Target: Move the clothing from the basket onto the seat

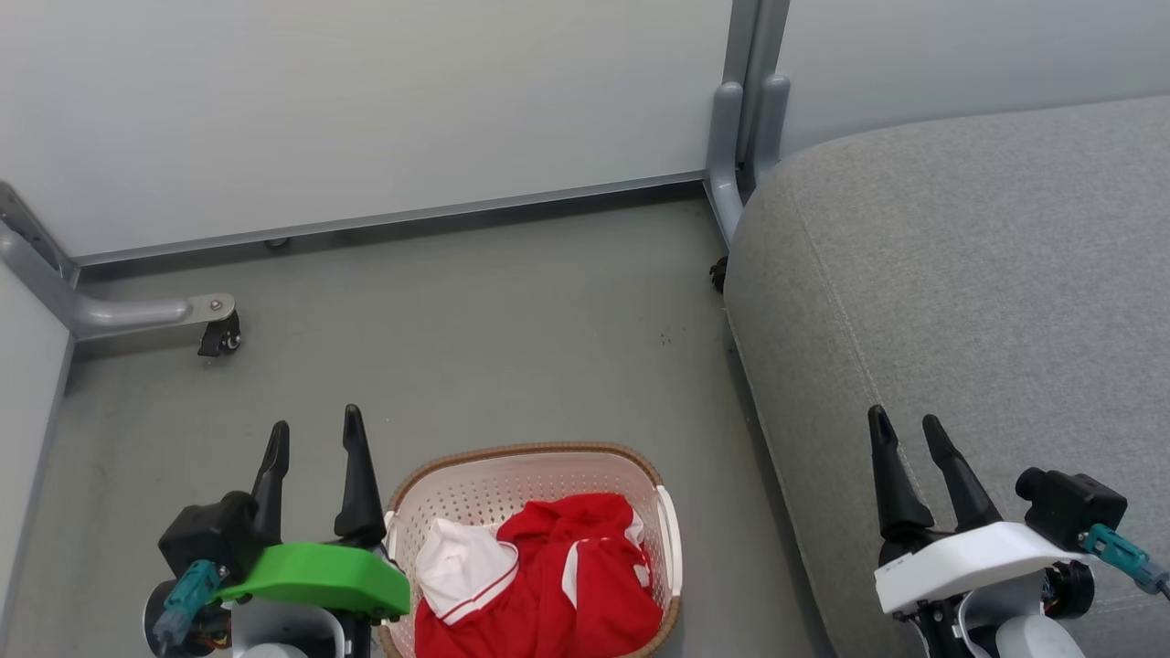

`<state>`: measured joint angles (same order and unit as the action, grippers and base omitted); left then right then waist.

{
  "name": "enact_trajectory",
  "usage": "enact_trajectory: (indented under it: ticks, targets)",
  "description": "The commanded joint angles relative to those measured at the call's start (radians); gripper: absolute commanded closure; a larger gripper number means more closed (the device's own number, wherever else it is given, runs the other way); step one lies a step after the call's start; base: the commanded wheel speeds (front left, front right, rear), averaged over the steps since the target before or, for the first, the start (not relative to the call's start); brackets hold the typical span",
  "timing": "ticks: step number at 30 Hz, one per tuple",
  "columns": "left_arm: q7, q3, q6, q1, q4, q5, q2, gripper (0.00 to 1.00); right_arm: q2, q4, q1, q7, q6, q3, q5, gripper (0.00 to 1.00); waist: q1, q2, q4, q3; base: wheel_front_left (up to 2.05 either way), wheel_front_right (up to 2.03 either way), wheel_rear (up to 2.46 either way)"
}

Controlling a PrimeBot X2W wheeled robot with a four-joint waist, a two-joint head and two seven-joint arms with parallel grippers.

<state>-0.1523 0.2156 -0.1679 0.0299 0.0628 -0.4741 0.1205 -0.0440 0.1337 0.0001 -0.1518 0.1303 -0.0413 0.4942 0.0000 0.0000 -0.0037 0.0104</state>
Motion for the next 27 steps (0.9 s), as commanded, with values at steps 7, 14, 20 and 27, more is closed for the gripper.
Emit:
enact_trajectory:
  ticks: [7,14,20,27]
  targets:
    - [-0.027,0.035,-0.029,-0.003,-0.023,0.108,0.019,0.00,-0.006,-0.028,0.010,-0.027,0.000,-0.011,-0.102,0.00,0.0000,0.0000,0.004,0.002,0.00,0.00,0.00]
    - [-0.042,0.062,-0.045,-0.003,-0.041,0.173,0.024,0.00,-0.006,-0.042,0.013,-0.042,0.000,-0.015,-0.171,0.00,0.0000,0.0000,0.009,0.002,0.00,0.00,0.00]
    - [-0.055,0.076,-0.055,-0.013,-0.049,0.222,0.030,0.00,-0.007,-0.049,0.017,-0.056,0.001,-0.025,-0.224,0.00,0.0000,0.0000,0.010,0.003,0.00,0.00,0.00]
    - [-0.070,0.082,-0.052,-0.018,-0.054,0.278,0.030,0.00,-0.007,-0.054,0.022,-0.071,0.000,-0.037,-0.282,0.00,0.0000,0.0000,0.009,0.004,0.00,0.00,0.00]
